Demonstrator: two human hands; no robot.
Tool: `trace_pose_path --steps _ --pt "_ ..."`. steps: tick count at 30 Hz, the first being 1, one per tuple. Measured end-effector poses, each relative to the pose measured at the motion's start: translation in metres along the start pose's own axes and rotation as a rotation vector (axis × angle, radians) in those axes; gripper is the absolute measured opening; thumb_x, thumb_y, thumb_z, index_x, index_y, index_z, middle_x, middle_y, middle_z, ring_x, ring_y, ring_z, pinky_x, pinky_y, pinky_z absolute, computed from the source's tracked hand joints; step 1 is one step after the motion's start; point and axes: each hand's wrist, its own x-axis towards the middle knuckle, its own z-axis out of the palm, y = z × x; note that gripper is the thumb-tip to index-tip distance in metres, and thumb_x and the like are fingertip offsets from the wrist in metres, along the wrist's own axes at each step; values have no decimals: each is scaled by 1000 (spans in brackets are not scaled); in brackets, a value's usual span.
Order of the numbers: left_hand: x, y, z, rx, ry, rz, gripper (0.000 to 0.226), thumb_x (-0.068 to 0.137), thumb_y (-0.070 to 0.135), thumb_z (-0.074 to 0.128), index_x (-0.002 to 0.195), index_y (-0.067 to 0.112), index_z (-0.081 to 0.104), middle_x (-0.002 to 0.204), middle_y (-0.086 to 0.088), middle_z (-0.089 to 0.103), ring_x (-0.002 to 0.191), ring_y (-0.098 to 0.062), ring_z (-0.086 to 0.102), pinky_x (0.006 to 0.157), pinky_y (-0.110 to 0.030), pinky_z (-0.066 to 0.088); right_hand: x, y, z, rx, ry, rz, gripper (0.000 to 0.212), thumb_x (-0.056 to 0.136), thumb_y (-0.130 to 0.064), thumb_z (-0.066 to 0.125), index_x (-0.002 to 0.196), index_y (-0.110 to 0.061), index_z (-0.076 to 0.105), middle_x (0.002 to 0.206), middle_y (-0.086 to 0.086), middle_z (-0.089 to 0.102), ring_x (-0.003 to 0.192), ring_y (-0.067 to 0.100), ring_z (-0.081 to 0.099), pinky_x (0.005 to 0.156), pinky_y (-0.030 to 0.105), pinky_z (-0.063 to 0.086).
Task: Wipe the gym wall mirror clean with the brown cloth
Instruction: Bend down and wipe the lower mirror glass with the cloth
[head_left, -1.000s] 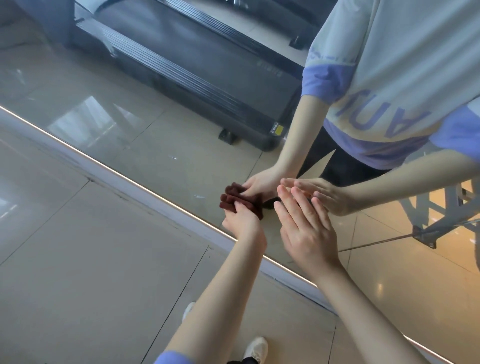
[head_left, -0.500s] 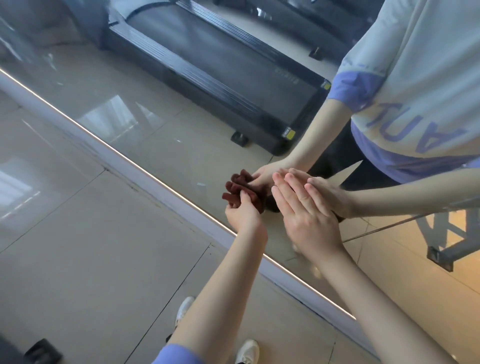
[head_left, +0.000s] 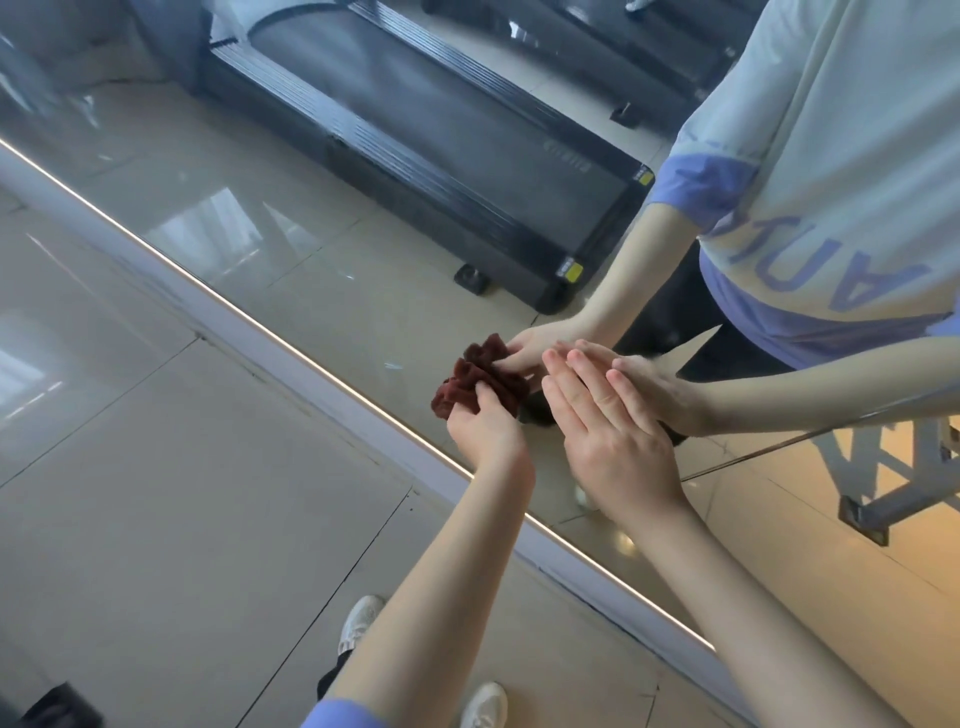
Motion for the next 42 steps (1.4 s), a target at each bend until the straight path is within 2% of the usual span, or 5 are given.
trace_pose_path --steps 5,10,20,31,42 --pt "23 1 12 -16 30 -13 42 105 24 47 144 7 46 143 -10 50 131 -27 51 98 -27 42 2 -3 -1 -3 13 9 47 102 -6 28 145 -8 46 155 7 35 143 21 30 120 38 15" --pt "49 15 8 -54 153 -92 42 105 25 49 144 8 49 137 -13 58 126 -30 57 103 -32 43 2 -7 -2 21 -2 43 48 99 -8 34 145 -8 47 156 6 34 144 21 29 121 38 14" --pt "77 -4 8 -42 111 109 40 106 18 44 144 8 45 142 -7 53 130 -23 52 112 -32 38 15 -26 15 86 23 18 47 90 -11 57 137 -8 57 151 7 42 142 21 33 122 38 10" --pt "105 -27 -8 43 26 251 38 105 26 45 139 8 52 142 -7 51 127 -22 54 114 -44 40 20 -29 29 81 101 -30 39 95 -12 51 132 -8 61 147 8 47 141 22 34 120 38 15" --pt "153 -22 -16 52 97 249 36 105 25 45 136 7 52 132 -4 57 119 -18 57 109 -29 39 30 -57 54 136 116 -6 36 97 -10 49 130 -7 63 147 9 48 140 22 35 121 39 14"
